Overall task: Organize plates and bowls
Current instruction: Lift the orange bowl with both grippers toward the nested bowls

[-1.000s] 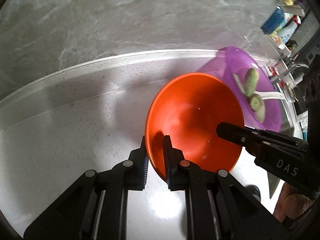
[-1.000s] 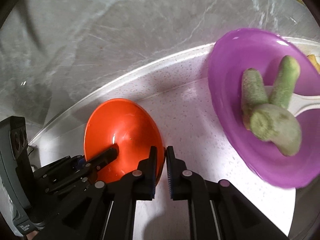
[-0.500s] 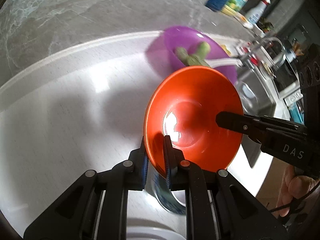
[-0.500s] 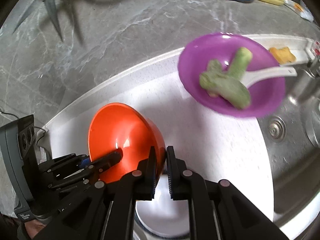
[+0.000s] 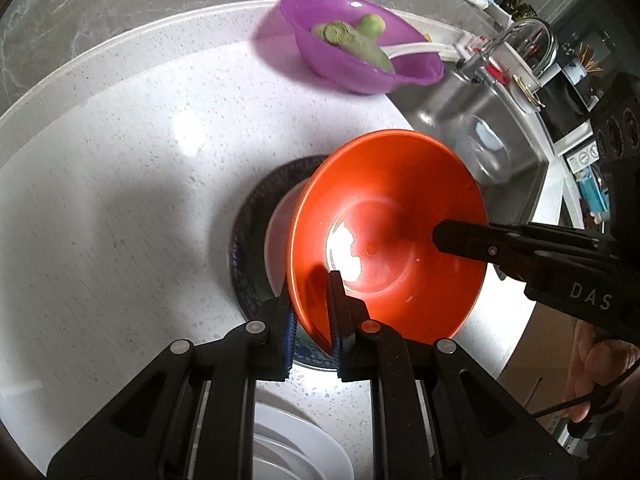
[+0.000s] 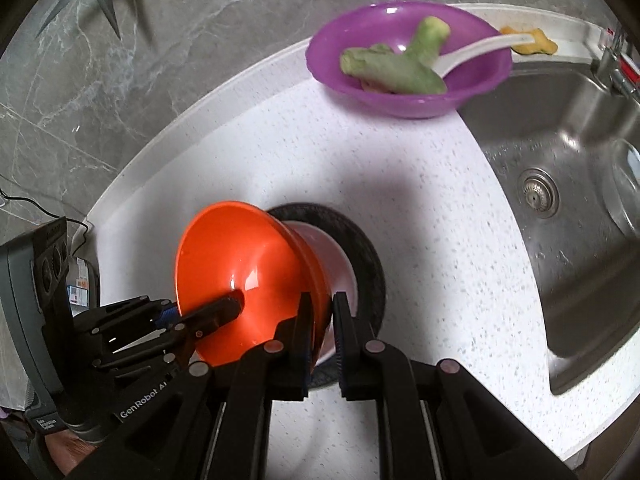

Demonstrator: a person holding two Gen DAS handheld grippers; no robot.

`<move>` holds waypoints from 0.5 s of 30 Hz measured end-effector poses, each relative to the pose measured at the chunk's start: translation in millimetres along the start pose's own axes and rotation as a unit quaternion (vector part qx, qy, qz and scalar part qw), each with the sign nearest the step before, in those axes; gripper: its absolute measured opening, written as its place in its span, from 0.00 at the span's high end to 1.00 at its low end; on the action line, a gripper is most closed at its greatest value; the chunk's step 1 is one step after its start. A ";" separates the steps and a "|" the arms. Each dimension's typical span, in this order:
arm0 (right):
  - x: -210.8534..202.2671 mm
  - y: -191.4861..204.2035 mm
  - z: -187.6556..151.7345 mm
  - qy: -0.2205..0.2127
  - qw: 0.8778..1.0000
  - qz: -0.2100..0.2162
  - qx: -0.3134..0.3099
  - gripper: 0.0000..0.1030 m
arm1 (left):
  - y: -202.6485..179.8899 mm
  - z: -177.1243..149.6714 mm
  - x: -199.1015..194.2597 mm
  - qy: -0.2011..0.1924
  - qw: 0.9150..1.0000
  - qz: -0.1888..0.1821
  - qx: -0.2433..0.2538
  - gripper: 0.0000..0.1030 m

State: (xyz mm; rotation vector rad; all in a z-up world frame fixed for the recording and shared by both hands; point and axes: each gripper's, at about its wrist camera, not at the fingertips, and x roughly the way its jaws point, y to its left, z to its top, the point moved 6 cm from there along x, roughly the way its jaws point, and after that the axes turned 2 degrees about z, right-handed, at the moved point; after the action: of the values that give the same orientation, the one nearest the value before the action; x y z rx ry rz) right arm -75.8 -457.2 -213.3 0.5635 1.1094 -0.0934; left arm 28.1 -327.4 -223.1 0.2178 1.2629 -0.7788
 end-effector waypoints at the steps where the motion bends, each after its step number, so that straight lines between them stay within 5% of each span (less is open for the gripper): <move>1: 0.4 -1.4 -1.2 0.001 1.000 -0.001 0.000 0.89 | 1.1 -1.0 2.7 0.001 1.000 0.001 0.000 0.88; 15: 17.1 -4.9 -6.6 0.019 1.000 -0.014 -0.013 0.89 | 7.8 6.8 20.1 -0.009 1.000 0.017 -0.010 0.88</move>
State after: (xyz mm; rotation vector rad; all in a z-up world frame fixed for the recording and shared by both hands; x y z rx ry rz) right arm -75.1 -454.8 -232.1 0.5289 1.1545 -0.0924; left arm 40.0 -333.6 -241.2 0.2149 1.2470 -0.7366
